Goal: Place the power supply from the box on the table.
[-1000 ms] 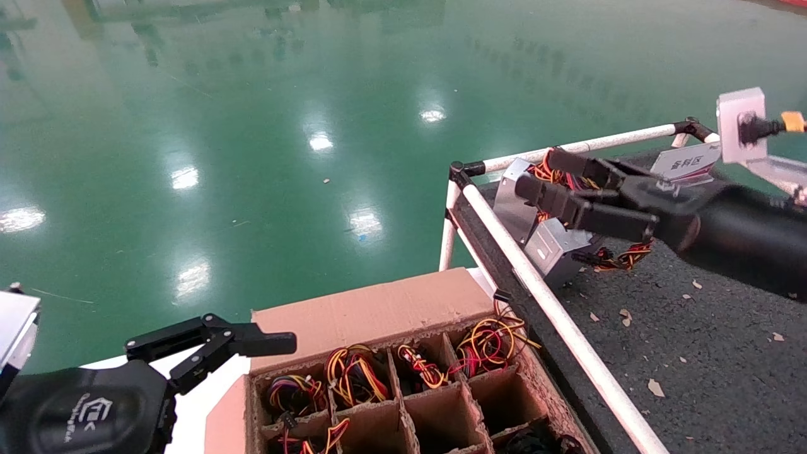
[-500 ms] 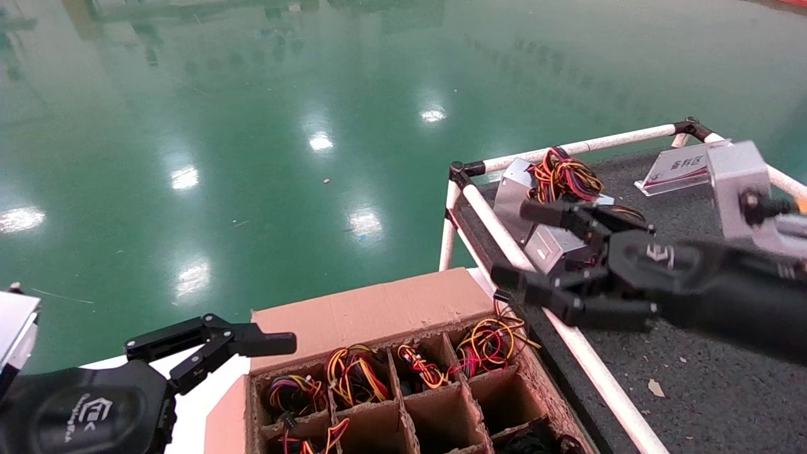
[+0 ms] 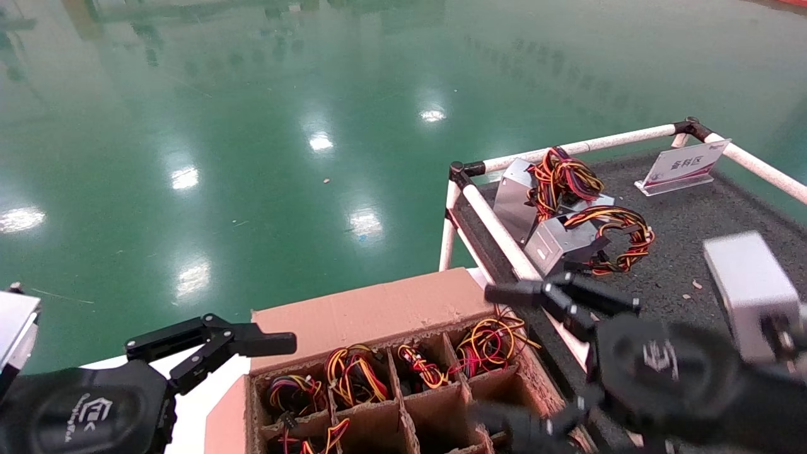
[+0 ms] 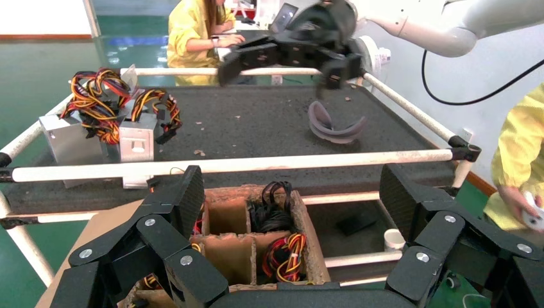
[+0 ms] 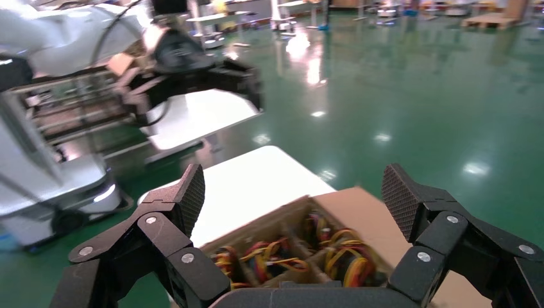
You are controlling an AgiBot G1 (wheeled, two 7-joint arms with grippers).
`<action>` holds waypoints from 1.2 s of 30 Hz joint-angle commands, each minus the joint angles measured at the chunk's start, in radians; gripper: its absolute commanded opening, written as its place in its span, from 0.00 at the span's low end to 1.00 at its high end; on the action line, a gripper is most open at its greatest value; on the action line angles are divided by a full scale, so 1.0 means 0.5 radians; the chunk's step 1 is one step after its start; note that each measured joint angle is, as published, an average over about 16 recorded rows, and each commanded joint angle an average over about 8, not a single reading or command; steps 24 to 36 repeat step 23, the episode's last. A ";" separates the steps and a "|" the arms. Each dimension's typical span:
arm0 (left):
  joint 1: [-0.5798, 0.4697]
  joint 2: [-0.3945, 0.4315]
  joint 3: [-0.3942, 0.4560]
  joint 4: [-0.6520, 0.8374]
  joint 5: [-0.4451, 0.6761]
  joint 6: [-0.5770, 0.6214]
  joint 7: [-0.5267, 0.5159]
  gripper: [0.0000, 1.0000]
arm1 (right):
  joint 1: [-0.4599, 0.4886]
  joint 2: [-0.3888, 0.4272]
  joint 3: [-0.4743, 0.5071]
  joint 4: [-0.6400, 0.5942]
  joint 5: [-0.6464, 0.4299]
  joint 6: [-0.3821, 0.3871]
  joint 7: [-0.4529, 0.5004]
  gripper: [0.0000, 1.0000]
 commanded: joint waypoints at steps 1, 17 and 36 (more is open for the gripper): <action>0.000 0.000 0.000 0.000 0.000 0.000 0.000 1.00 | -0.037 0.018 -0.002 0.056 0.024 -0.020 -0.020 1.00; 0.000 0.000 0.000 0.001 -0.001 -0.001 0.000 1.00 | -0.104 0.052 -0.004 0.158 0.072 -0.057 -0.053 1.00; 0.000 0.000 0.000 0.001 -0.001 -0.001 0.000 1.00 | -0.098 0.048 -0.004 0.148 0.067 -0.053 -0.051 1.00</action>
